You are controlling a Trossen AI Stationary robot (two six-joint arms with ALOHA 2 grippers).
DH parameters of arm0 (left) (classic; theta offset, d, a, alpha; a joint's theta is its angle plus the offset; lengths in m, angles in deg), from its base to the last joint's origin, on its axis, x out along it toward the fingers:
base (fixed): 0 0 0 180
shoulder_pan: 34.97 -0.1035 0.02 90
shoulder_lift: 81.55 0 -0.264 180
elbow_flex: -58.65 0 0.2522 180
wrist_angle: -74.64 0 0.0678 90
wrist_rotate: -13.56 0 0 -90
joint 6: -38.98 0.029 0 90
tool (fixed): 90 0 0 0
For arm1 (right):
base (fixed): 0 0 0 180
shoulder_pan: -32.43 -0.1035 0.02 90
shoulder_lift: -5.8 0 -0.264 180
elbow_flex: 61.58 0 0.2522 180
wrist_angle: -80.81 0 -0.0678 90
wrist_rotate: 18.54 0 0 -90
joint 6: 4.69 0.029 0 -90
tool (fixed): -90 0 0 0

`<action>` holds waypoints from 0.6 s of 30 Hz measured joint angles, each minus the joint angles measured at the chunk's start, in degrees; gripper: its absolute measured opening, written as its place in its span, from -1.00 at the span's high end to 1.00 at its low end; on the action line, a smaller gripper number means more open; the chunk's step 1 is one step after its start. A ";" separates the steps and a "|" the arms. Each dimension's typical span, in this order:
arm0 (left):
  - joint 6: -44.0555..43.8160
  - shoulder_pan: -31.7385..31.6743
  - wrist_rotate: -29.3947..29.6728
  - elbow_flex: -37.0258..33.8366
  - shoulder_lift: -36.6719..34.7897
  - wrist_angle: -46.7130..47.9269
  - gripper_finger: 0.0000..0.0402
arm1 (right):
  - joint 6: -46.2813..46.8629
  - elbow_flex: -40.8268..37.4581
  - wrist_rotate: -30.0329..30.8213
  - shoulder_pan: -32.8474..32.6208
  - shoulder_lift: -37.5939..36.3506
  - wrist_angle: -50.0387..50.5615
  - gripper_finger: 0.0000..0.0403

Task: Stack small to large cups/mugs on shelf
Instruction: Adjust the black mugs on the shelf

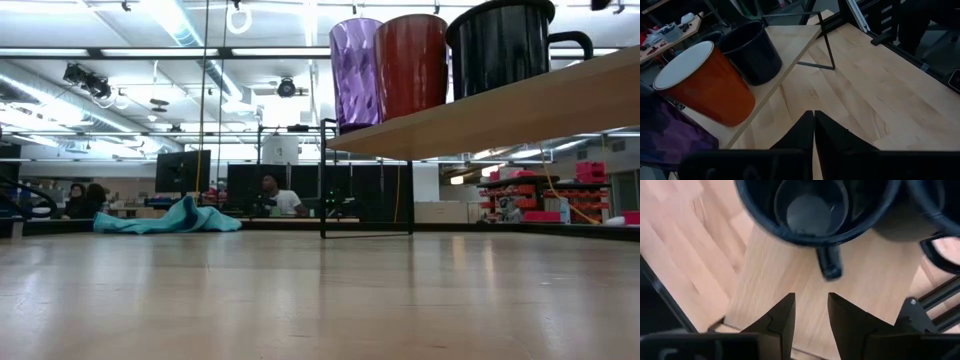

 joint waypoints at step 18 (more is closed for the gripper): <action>0.00 -0.08 0.00 0.00 0.00 -0.31 0.89 | -7.65 0.04 12.11 18.67 -5.13 -2.12 0.54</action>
